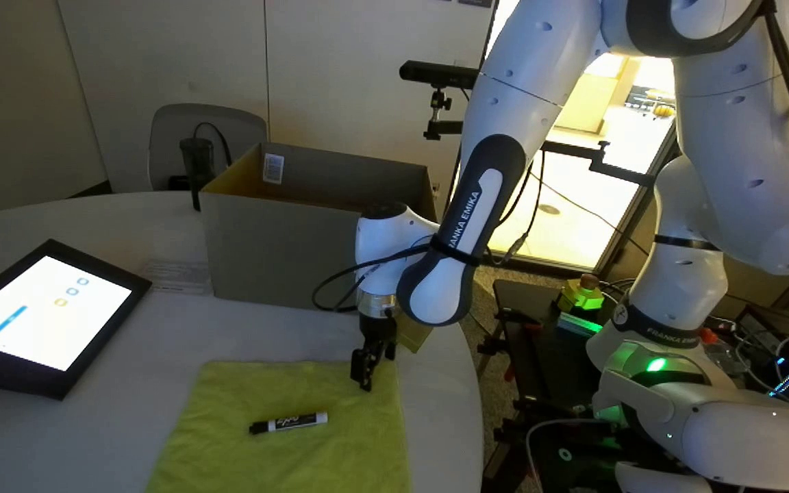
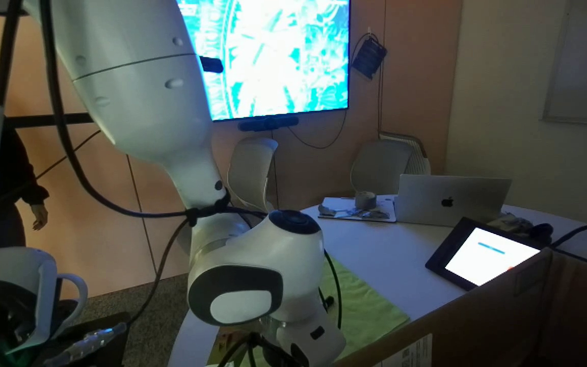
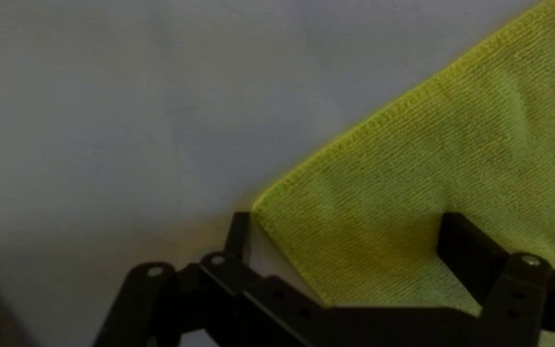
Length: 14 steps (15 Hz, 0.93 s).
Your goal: Put the marker on the towel, fold the towel, and then put the folded towel in the box
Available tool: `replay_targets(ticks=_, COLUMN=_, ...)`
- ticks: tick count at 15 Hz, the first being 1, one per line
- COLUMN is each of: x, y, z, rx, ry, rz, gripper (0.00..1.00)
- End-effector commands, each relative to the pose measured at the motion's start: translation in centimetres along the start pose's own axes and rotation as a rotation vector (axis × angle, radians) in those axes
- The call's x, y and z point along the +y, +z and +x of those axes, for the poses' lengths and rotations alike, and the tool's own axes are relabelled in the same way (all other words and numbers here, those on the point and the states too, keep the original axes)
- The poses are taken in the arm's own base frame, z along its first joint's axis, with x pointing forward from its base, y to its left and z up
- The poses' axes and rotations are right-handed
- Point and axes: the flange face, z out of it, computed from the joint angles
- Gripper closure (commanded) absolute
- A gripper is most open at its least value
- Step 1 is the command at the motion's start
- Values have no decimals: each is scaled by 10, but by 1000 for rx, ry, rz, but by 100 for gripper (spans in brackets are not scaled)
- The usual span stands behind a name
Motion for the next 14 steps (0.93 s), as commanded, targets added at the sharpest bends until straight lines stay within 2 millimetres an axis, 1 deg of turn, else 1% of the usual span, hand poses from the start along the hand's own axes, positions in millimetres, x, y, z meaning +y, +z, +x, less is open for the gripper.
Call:
replay_targets(ticks=1, x=-1, y=5, z=3, rx=14, ry=-7, rz=39, gripper=0)
replay_targets(ticks=3, x=-3, y=8, z=3, rx=7, ry=-20, rz=39, gripper=0)
replay_targets(ticks=5, x=-4, y=8, z=3, rx=2, ry=-29, rz=38, gripper=26)
replay_targets(ticks=6, x=-5, y=8, z=3, rx=1, ry=-32, rz=38, gripper=32)
replay_targets(ticks=8, x=-7, y=5, z=4, rx=2, ry=-38, rz=42, gripper=47)
replay_targets(ticks=9, x=-8, y=4, z=4, rx=3, ry=-42, rz=45, gripper=57)
replay_targets(ticks=11, x=-9, y=1, z=4, rx=1, ry=-49, rz=46, gripper=71)
replay_targets(ticks=12, x=-10, y=0, z=4, rx=-1, ry=-56, rz=48, gripper=80)
replay_targets(ticks=14, x=-12, y=-3, z=4, rx=-8, ry=-71, rz=51, gripper=86)
